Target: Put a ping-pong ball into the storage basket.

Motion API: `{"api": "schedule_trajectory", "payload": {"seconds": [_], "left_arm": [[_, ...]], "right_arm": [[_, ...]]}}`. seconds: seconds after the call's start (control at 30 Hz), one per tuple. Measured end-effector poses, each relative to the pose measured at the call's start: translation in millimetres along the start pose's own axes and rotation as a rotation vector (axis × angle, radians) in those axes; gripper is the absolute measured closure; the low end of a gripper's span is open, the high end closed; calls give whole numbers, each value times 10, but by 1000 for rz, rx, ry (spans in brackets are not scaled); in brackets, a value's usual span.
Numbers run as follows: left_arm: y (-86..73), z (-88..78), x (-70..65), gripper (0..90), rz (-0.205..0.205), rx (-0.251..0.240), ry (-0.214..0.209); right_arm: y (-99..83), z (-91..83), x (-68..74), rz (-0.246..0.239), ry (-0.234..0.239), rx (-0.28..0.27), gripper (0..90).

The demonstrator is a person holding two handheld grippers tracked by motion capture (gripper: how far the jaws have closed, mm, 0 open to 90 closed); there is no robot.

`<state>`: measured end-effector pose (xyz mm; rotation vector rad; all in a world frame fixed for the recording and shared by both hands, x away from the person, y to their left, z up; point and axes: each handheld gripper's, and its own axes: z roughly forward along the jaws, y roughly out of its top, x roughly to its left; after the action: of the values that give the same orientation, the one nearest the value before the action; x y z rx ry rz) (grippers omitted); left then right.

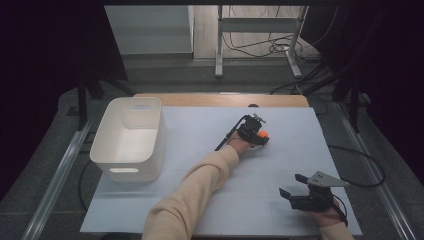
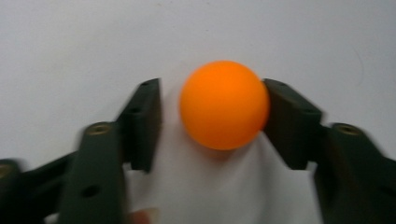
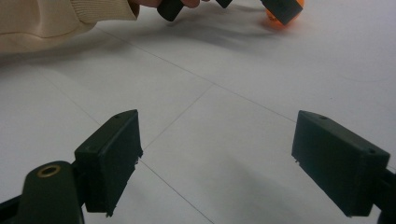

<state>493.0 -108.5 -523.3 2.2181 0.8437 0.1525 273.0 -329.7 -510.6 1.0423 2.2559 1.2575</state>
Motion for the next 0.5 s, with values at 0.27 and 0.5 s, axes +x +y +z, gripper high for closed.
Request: {"api": "schedule_trajectory", "payload": {"seconds": [0.27, 0.5], "left_arm": [[8, -46, -11, 506, 6, -6, -20], [29, -144, -42, 506, 13, -21, -35]], "right_arm": [[1, -5, -1, -1, -1, 1, 164], [1, -2, 3, -2, -1, 0, 164]]}}
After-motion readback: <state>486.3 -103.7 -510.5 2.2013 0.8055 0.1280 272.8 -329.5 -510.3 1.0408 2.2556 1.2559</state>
